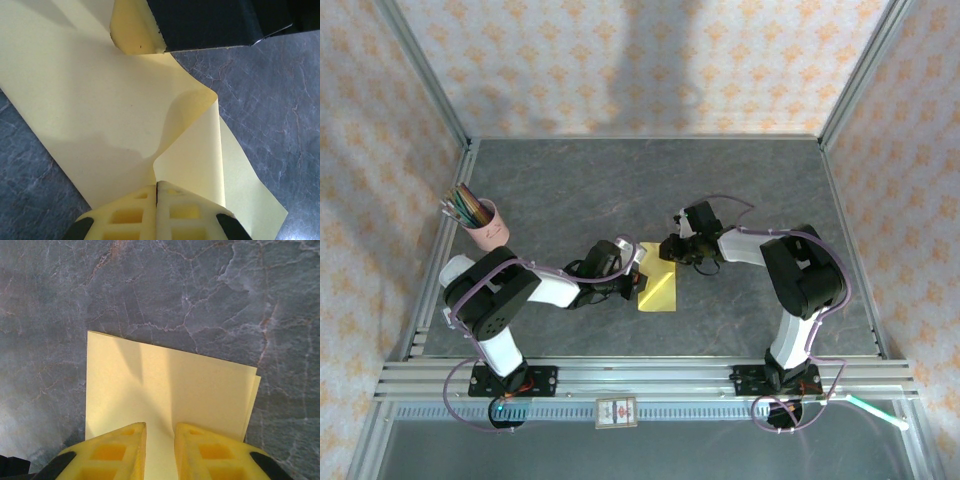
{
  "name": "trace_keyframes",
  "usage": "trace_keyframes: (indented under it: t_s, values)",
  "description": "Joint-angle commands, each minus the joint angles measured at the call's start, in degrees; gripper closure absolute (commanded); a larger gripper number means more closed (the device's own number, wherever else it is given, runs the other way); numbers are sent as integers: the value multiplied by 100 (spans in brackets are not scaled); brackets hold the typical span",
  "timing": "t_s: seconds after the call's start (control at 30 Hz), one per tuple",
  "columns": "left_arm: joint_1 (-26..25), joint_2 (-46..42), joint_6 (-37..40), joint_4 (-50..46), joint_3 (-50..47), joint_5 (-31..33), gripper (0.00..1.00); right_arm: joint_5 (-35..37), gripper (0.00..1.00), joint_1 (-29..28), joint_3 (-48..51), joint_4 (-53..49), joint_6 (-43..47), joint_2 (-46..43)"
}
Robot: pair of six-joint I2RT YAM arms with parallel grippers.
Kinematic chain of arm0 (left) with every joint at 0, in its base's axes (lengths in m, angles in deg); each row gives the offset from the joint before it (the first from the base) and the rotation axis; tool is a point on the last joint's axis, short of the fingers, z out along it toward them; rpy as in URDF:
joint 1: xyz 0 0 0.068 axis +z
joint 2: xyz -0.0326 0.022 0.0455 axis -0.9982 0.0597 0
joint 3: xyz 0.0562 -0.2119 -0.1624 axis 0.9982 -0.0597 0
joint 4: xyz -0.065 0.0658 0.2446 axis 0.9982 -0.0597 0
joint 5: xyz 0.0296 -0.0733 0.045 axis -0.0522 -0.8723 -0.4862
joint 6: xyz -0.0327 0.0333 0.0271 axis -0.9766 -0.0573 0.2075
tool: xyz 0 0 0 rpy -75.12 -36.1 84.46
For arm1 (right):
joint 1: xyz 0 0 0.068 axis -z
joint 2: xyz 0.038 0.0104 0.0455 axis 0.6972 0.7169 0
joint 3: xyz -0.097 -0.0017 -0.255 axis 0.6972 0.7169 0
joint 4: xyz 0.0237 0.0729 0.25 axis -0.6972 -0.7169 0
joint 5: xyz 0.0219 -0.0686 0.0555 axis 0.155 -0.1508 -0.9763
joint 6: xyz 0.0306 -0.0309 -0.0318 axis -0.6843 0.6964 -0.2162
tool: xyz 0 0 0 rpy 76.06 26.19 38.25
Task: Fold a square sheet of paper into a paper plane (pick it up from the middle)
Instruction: Fold the triangle a second time at the center of the table.
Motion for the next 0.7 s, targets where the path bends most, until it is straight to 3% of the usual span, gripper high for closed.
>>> trace_keyframes:
  t_s: [0.0, 0.67]
  values:
    - [77, -169, 53, -12, 54, 44, 98, 522, 77, 5, 92, -520, 154, 307]
    - [80, -74, 66, -144, 29, 245, 98, 536, 77, 4, 98, -538, 175, 276]
